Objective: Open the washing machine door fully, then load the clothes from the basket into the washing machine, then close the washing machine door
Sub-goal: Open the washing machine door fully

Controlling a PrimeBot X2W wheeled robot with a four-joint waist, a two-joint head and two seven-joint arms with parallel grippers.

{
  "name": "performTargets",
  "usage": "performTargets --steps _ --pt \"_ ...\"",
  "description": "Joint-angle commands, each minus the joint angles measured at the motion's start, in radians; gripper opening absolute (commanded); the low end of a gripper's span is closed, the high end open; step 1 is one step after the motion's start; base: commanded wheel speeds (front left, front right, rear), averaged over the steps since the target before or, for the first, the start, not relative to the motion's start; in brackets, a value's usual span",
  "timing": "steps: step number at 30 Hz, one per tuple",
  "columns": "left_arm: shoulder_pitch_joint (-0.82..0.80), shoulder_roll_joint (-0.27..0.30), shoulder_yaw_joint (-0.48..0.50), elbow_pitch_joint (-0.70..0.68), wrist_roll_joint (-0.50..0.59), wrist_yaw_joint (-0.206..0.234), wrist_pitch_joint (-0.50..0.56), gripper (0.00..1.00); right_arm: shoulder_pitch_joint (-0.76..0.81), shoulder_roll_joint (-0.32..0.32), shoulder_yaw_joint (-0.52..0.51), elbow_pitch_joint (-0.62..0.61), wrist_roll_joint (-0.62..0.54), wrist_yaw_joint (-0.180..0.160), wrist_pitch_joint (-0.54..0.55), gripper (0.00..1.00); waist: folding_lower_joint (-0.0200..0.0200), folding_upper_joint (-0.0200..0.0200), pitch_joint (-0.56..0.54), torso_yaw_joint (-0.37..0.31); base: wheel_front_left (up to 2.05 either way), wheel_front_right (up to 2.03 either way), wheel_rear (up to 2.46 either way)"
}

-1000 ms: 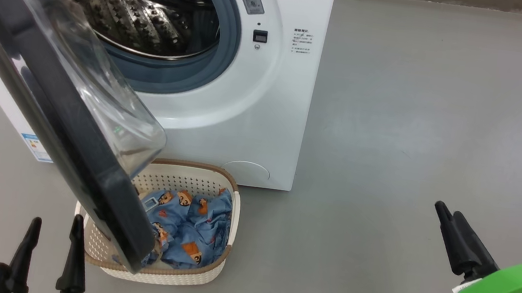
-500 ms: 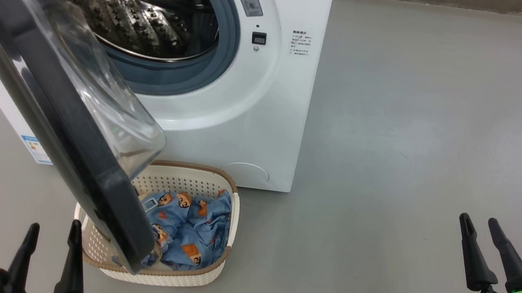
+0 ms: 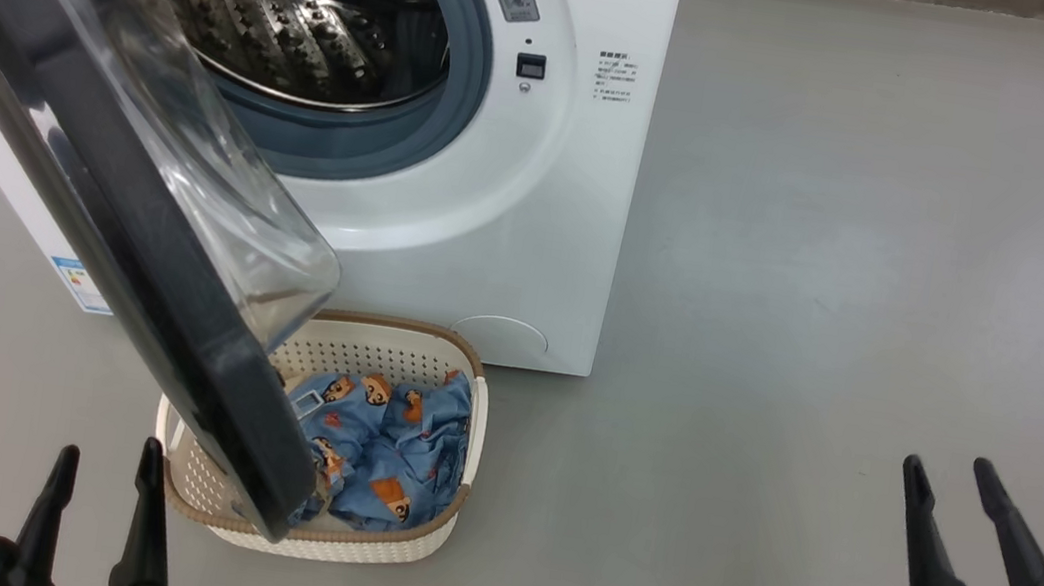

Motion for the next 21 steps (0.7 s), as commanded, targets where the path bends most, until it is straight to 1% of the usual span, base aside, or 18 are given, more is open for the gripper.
performTargets --steps 1,7,8,9,10,12,15,16,18,21 --pt "-0.025 0.006 0.035 -0.032 0.013 -0.005 -0.006 1.00 0.008 -0.011 0.007 -0.028 -0.016 0.007 -0.012 1.00 0.0000 0.0000 0.002 0.000 0.00 0.00 0.00" --pt "-0.027 0.004 0.039 -0.031 0.014 -0.005 -0.006 1.00 0.013 0.002 -0.002 -0.029 -0.035 0.007 -0.012 1.00 0.0000 0.0000 0.005 0.001 0.00 0.00 0.00" --pt "-0.030 0.004 0.042 -0.032 0.014 -0.005 -0.006 0.88 0.013 0.002 -0.003 -0.028 -0.036 0.007 -0.012 1.00 0.0000 0.0000 0.004 0.001 0.00 0.00 0.00" --pt "-0.033 0.003 0.046 -0.037 0.010 -0.005 -0.006 0.33 0.012 0.002 -0.005 -0.028 -0.037 0.007 -0.012 1.00 0.0000 0.0000 0.003 0.003 0.00 0.00 0.00" --pt "-0.037 0.002 0.050 -0.042 0.009 -0.005 -0.006 0.00 0.013 0.002 -0.006 -0.028 -0.038 0.007 -0.012 1.00 0.0000 0.0000 0.002 0.004 0.00 0.00 0.00" --pt "-0.045 0.001 0.062 -0.066 0.012 -0.005 -0.006 0.00 0.013 0.002 -0.007 -0.027 -0.039 0.007 -0.012 1.00 0.0000 0.0000 -0.001 0.006 0.00 0.00 0.00" --pt "-0.060 -0.001 0.097 -0.139 0.017 -0.005 -0.006 0.00 0.016 0.004 -0.010 -0.027 -0.041 0.007 -0.012 1.00 0.0000 0.0000 -0.007 0.011 0.00 0.00 0.00" --pt "-0.060 -0.001 0.097 -0.139 0.017 -0.005 -0.006 0.00 0.016 0.004 -0.010 -0.027 -0.041 0.007 -0.012 1.00 0.0000 0.0000 -0.007 0.011 0.00 0.00 0.00" --pt "-0.070 -0.004 0.117 -0.212 0.022 -0.005 -0.006 0.00 0.018 0.006 -0.011 -0.028 -0.041 0.007 -0.012 1.00 0.0000 0.0000 -0.011 0.014 0.00 0.00 0.00" --pt "-0.077 -0.008 0.115 -0.352 0.024 -0.005 -0.006 0.00 0.023 0.007 -0.010 -0.029 -0.042 0.007 -0.012 1.00 0.0000 0.0000 -0.018 0.016 0.00 0.00 0.00"
